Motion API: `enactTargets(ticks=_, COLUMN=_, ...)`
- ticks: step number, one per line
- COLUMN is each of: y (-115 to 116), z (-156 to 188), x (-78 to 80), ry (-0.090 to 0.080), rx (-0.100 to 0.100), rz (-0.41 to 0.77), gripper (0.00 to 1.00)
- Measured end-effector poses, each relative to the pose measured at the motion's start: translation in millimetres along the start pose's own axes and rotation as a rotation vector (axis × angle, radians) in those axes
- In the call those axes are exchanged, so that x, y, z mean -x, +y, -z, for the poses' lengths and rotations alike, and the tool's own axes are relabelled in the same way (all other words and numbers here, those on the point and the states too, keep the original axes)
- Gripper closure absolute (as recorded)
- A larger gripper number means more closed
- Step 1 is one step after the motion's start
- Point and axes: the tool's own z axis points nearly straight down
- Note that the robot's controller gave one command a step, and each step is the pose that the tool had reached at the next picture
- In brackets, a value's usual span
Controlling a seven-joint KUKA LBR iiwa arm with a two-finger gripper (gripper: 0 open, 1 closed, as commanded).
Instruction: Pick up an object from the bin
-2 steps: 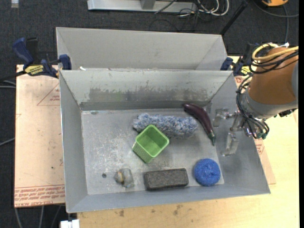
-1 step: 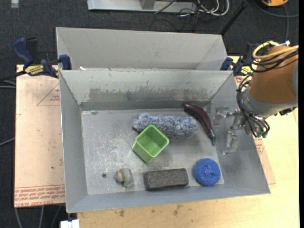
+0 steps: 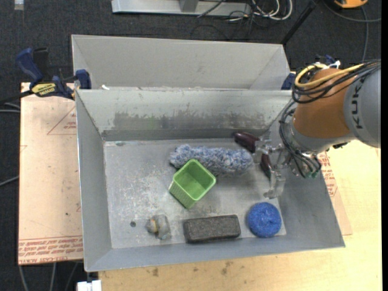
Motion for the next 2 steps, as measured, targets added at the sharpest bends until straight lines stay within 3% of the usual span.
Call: enactTargets(ticks=2, y=12.7, z=-31.4, x=2.3, ry=0.009, rx=0.005, rz=0.038, gripper=0.0)
